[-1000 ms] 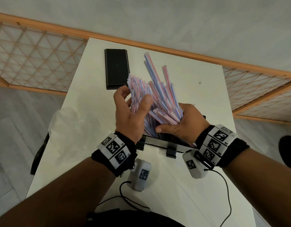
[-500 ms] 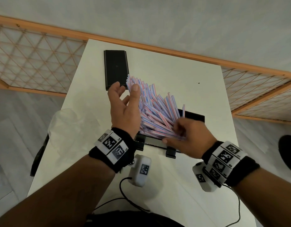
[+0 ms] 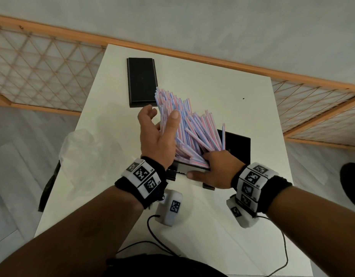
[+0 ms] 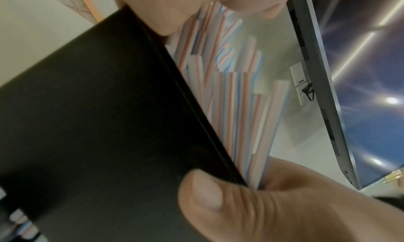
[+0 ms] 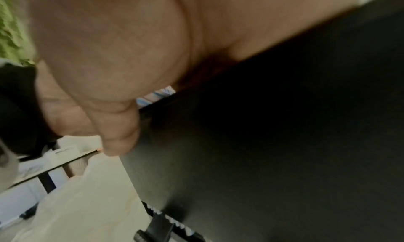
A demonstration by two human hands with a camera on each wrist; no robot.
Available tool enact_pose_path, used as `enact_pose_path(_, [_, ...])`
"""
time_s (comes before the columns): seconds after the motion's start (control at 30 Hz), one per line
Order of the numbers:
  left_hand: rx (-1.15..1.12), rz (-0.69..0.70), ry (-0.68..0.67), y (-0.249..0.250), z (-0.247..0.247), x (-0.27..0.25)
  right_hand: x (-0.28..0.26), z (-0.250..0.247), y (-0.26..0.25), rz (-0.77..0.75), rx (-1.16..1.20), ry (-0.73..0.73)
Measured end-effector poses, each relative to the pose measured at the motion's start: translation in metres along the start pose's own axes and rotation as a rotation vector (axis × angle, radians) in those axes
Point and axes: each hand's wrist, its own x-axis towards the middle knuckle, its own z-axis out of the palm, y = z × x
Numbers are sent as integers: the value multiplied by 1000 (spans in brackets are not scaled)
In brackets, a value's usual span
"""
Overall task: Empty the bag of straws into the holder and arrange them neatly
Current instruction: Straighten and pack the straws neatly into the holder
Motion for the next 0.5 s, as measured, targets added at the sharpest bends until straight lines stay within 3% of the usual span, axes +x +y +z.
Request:
enact_pose_path(0.17, [30,31,-27,0,2,-1,20,-12,-12,49,20,-185])
enact_pose_path(0.3, [13,25,-51,1,1,1,24,-14,-14,26,166,-195])
enact_pose_path(0.5, [76,12,-49,6,-2,2,20,-19,-12,-34,181,-85])
